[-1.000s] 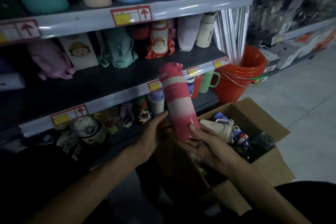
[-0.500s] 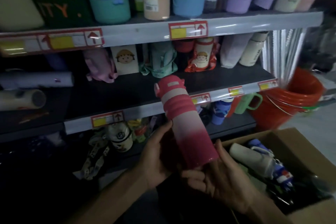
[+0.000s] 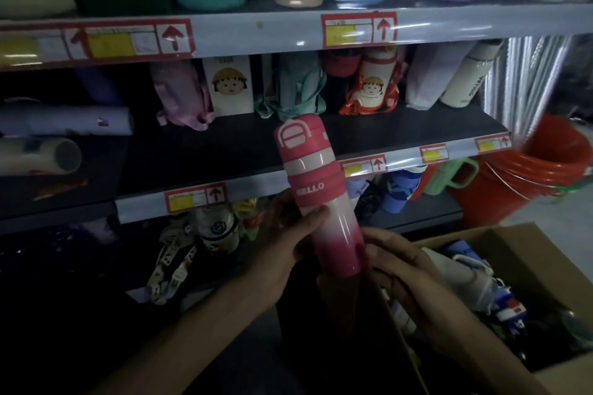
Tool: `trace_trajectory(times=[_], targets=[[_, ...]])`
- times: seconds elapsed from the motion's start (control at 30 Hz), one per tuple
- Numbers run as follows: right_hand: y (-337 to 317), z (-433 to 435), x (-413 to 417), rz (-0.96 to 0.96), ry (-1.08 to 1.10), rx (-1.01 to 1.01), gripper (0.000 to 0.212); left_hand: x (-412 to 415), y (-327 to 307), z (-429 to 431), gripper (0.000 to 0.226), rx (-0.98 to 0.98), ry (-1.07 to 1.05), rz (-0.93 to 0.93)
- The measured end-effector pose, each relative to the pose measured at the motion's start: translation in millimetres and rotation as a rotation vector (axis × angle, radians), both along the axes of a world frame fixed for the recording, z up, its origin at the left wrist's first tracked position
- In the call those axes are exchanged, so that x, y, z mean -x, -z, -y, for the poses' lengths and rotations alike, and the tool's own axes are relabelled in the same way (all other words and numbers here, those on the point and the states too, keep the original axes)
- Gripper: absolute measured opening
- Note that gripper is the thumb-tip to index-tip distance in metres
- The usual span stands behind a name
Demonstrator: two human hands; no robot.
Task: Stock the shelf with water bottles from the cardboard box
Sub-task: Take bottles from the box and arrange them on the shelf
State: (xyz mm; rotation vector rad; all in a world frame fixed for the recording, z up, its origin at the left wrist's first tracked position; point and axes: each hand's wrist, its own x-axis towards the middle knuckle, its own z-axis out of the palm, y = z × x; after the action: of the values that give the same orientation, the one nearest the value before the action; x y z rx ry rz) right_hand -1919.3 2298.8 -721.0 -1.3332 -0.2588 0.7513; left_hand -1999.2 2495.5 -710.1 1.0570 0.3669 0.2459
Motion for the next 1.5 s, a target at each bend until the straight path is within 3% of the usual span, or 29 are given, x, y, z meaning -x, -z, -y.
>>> trace_trajectory(times=[0.07,0.13,0.27,0.37,0.47,0.57,0.67,0.7,0.77,0.87,0.93,1.0,1.1,1.23,1.3,1.43,1.5], targets=[[2,-3,2,0.095,-0.023,0.021,0.041,1,0,1,0.061,-0.040,-0.033,-0.002],[3,-6,5,0.221,-0.025,0.072,0.055,3,2,5,0.068,-0.106,-0.059,-0.023],[16,-8,12,0.291,-0.031,0.162,0.067,8,22,21,0.082,-0.352,0.002,-0.113],[31,6,13,0.303,0.003,0.225,0.056,8,45,38,0.066,-0.372,0.186,-0.210],[45,30,15,0.162,0.046,0.216,0.056,4,59,56,0.035,-0.274,0.280,-0.264],[61,56,10,-0.066,0.099,0.230,0.061,-6,71,71,0.031,-0.326,0.466,-0.311],[65,81,6,-0.232,0.212,0.304,0.055,-14,86,84,0.046,-0.479,0.529,-0.310],[66,90,3,-0.230,0.253,0.377,0.046,-17,95,88,0.039,-0.520,0.542,-0.311],[70,112,-4,-0.133,0.305,0.677,0.025,-26,107,95,0.025,-0.577,0.588,-0.320],[94,147,-21,0.005,0.215,1.055,0.055,-42,124,107,0.028,-0.741,0.647,-0.325],[115,170,-26,0.125,0.146,1.222,0.053,-57,131,118,0.030,-0.863,0.694,-0.318],[134,191,-28,0.261,0.073,1.297,0.056,-77,138,129,0.033,-1.020,0.734,-0.278],[152,212,-25,0.524,-0.119,1.455,0.079,-118,144,152,0.037,-1.410,0.724,-0.132],[171,222,-23,0.839,-0.122,1.470,0.065,-178,155,199,0.051,-1.749,0.717,0.030],[178,226,-24,0.868,-0.156,1.495,0.071,-203,163,223,0.058,-1.830,0.759,0.045],[182,231,-24,0.741,-0.179,1.507,0.095,-247,188,265,0.074,-1.859,0.893,-0.040],[183,231,-22,0.738,-0.170,1.507,0.092,-264,199,281,0.085,-1.877,0.962,-0.089]])
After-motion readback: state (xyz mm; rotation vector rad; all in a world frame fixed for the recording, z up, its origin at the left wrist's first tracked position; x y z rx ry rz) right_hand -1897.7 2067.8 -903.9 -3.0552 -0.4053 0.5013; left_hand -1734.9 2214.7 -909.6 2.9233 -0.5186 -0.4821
